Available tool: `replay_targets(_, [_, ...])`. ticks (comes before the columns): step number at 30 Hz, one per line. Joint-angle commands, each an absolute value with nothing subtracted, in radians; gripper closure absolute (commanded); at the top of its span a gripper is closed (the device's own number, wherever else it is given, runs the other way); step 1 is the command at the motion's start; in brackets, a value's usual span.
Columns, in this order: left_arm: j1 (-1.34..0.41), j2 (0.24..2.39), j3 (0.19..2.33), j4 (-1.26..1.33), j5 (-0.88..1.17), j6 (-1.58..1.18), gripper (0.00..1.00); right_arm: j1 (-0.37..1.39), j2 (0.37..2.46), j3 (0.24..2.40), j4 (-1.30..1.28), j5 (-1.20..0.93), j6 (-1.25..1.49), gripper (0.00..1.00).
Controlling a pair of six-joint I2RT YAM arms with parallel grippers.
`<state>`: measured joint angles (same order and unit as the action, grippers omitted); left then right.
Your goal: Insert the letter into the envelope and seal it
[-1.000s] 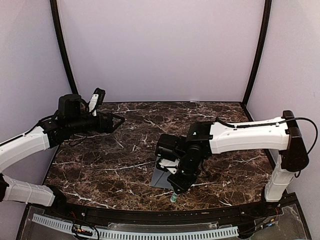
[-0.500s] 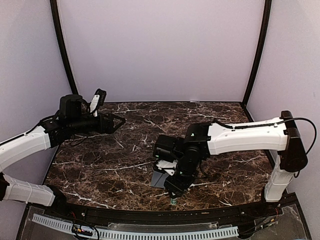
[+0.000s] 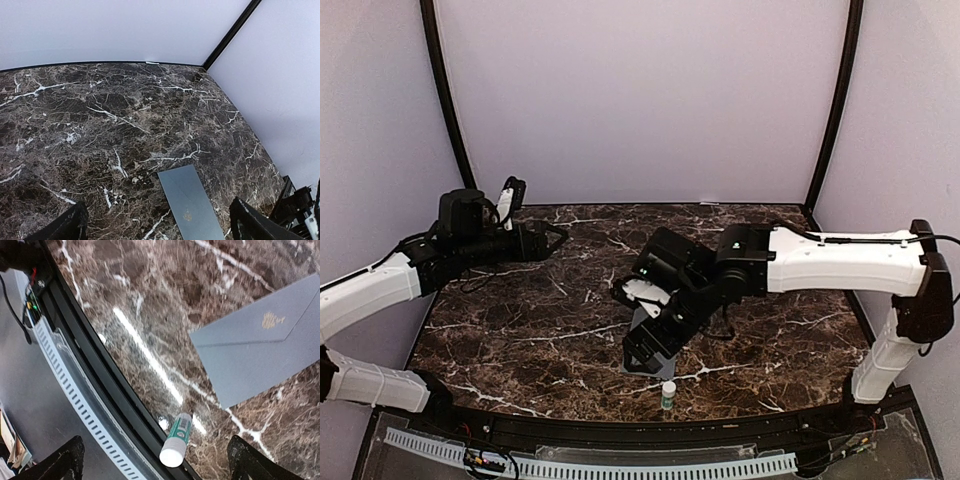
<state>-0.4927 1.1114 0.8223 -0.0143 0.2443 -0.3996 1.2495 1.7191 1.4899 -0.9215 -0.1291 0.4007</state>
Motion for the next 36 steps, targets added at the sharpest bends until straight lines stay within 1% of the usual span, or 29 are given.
replay_targets(1, [-0.477,1.119,0.777,0.083,0.113,-0.429,0.01,1.145,1.599,1.411,-0.646,-0.063,0.402,0.02])
replay_targets(5, [-0.357,1.167,0.731,0.161,0.076,-0.395,0.01,0.972,1.491,1.258,-0.417,-0.089,0.39,0.01])
replay_targets(8, [-0.261,1.177,0.683,0.239,0.068,-0.346,0.01,0.808,1.425,1.139,-0.296,-0.117,0.366,0.01])
replay_targets(13, [0.01,1.118,0.525,0.367,0.108,-0.336,0.01,0.439,1.33,0.933,-0.132,-0.188,0.338,0.01])
replay_targets(16, [0.088,1.076,0.405,0.492,0.064,-0.277,0.01,0.228,1.263,0.818,-0.053,-0.224,0.321,0.01])
replay_targets(19, [0.112,1.084,0.332,0.631,0.02,-0.226,0.01,0.081,1.196,0.726,0.045,-0.164,0.297,0.01])
replay_targets(24, [0.116,1.202,0.237,0.877,0.057,-0.156,0.01,-0.022,1.09,0.536,0.29,-0.019,0.264,0.01])
replay_targets(29, [0.116,1.326,0.198,1.159,0.131,-0.118,0.01,-0.041,1.057,0.344,0.586,0.073,0.207,0.01])
replay_targets(32, [0.115,1.402,0.163,1.37,0.193,-0.085,0.01,-0.042,1.073,0.21,0.876,0.088,0.186,0.01])
replay_targets(35, [0.113,1.489,0.145,1.439,0.271,-0.05,0.01,-0.042,1.125,0.097,1.148,0.129,0.164,0.01])
replay_targets(36, [0.112,1.519,0.137,1.526,0.287,-0.043,0.01,-0.042,1.155,0.052,1.245,0.131,0.146,0.01])
